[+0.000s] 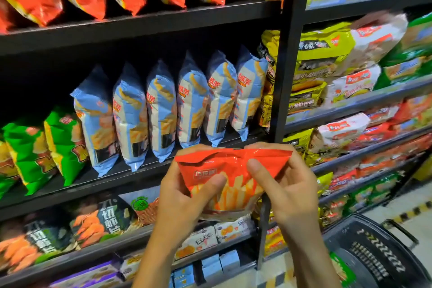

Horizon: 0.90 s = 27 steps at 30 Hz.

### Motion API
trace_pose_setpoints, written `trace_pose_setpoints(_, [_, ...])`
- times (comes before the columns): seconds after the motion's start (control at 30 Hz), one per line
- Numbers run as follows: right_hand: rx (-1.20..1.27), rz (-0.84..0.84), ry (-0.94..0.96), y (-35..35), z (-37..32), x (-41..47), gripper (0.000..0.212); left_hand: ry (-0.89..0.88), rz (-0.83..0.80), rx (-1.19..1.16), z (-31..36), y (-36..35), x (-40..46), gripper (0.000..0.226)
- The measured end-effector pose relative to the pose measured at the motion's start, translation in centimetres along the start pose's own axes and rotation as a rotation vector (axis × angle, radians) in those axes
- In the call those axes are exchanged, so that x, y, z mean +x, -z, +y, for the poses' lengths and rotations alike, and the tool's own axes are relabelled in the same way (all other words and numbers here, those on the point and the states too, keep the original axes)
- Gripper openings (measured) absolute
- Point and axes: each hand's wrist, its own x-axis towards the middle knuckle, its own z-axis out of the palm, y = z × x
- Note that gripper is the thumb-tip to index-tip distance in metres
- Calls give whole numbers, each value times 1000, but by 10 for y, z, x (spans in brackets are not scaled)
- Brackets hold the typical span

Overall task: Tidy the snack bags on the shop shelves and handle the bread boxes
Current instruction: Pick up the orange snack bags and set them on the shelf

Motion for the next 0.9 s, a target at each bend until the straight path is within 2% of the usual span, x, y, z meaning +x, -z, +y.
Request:
trace_pose_setpoints(0.17, [-11,29,20,8,7,-4,16,65,-178,-47,4,3,-1,51])
trace_pose_setpoints(0.23, [-10,39,27,7,7,-5,16,38,-235,-78,9,6,0,55])
trace_pose_setpoints(0.43, [6,18,35,2,14,-10,16,-61,-108,-114,8,8,1,17])
trace_pose_setpoints(0.67, [-128,-193,-34,11,8,-5,22,-88,-79,-10,5,19,-2,9])
trace_pose_setpoints(0.9, [-183,-217,8,14,4,-5,19,-189,-150,24,-1,29,0,10])
